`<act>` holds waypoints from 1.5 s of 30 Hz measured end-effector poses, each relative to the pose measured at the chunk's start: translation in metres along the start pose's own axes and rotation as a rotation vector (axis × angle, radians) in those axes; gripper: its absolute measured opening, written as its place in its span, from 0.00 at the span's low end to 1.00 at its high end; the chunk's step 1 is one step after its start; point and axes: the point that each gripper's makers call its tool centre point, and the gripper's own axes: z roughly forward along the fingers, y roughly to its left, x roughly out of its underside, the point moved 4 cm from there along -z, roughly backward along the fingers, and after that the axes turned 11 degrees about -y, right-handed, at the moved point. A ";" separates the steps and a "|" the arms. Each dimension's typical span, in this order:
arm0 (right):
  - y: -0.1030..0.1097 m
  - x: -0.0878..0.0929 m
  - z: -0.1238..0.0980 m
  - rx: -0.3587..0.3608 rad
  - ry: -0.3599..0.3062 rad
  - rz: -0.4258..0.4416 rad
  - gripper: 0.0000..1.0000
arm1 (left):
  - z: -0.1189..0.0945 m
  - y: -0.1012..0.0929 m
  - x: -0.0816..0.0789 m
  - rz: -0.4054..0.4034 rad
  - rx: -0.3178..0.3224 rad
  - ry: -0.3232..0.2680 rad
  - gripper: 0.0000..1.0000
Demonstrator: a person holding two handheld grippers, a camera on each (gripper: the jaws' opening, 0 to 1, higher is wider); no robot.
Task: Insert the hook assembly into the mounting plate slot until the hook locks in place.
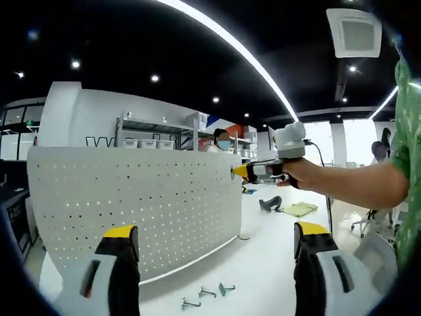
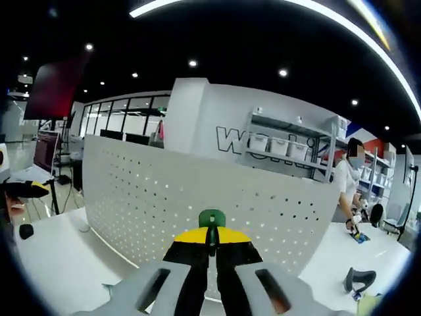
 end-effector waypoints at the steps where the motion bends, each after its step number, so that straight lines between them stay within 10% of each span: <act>1: -0.003 0.000 0.002 0.007 0.000 0.000 0.01 | 0.000 0.002 -0.001 0.001 0.006 -0.003 1.00; 21: -0.040 -0.008 0.041 0.082 -0.006 0.045 0.01 | -0.006 0.028 -0.011 -0.044 0.023 -0.023 0.97; 45: -0.032 0.001 0.077 0.079 0.003 0.108 0.01 | -0.012 0.038 -0.004 -0.060 -0.007 -0.006 0.95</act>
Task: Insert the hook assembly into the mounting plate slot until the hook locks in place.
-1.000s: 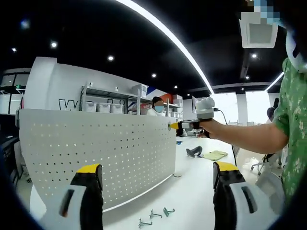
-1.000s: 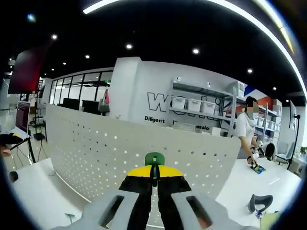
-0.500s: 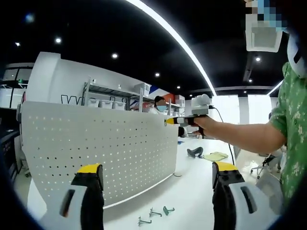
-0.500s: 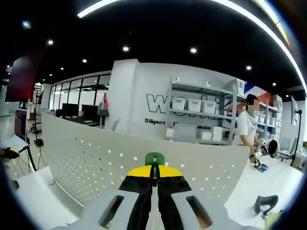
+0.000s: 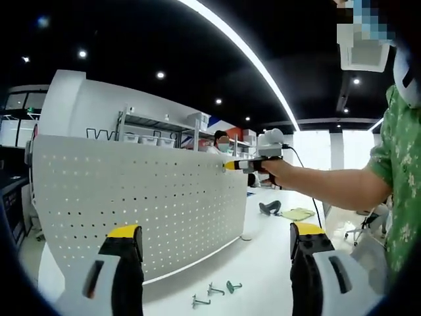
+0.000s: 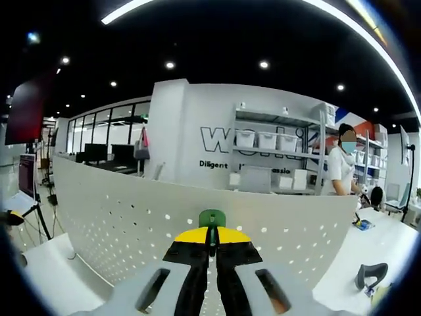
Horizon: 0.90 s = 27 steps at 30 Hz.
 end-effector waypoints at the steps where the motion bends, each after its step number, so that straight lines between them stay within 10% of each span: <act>1: -0.001 0.000 0.000 0.004 0.000 0.002 0.01 | 0.000 0.000 0.000 -0.002 0.000 0.000 0.95; 27: 0.000 0.003 0.003 0.011 0.001 0.016 0.01 | 0.000 -0.002 0.001 0.000 0.007 0.010 0.92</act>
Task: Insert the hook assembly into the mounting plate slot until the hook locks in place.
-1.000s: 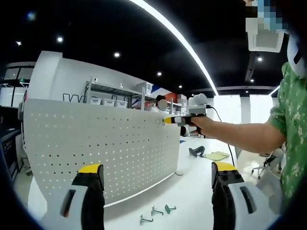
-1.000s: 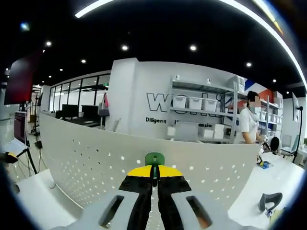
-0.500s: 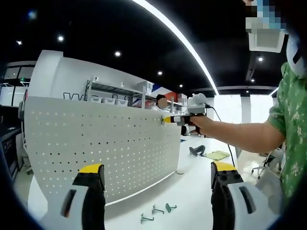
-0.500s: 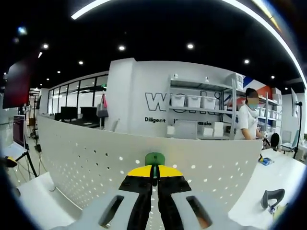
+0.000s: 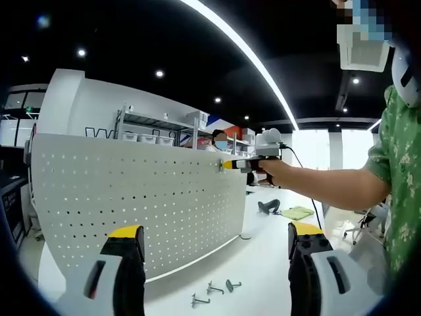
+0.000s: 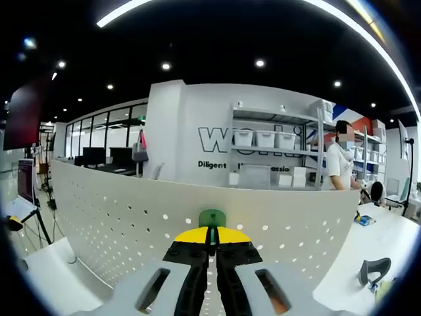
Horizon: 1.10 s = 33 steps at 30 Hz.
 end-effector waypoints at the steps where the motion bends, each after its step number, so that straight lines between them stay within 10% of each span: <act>1: 0.000 0.000 0.000 0.000 0.000 0.000 0.01 | 0.000 0.000 0.000 -0.001 -0.001 -0.001 0.93; 33: 0.000 0.007 0.000 0.007 0.008 0.005 0.01 | 0.001 0.006 -0.002 0.004 -0.002 -0.002 0.91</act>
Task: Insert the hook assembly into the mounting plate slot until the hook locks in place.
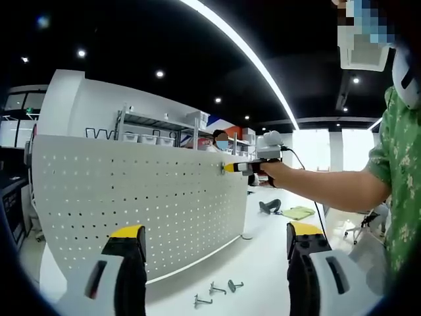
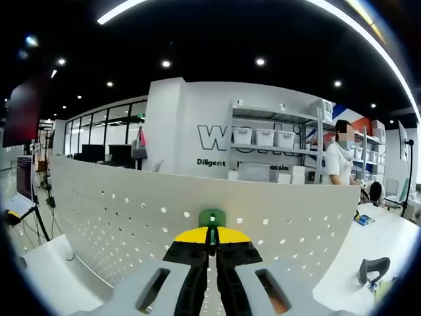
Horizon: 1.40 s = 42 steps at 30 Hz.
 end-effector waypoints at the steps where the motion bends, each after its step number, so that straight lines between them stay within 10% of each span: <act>1: 0.000 0.000 0.000 0.000 0.000 -0.006 0.01 | 0.000 0.000 0.000 -0.001 0.000 0.001 0.91; 42: 0.003 0.008 0.003 -0.028 0.028 -0.056 0.05 | -0.002 0.001 0.003 0.003 0.003 0.016 0.90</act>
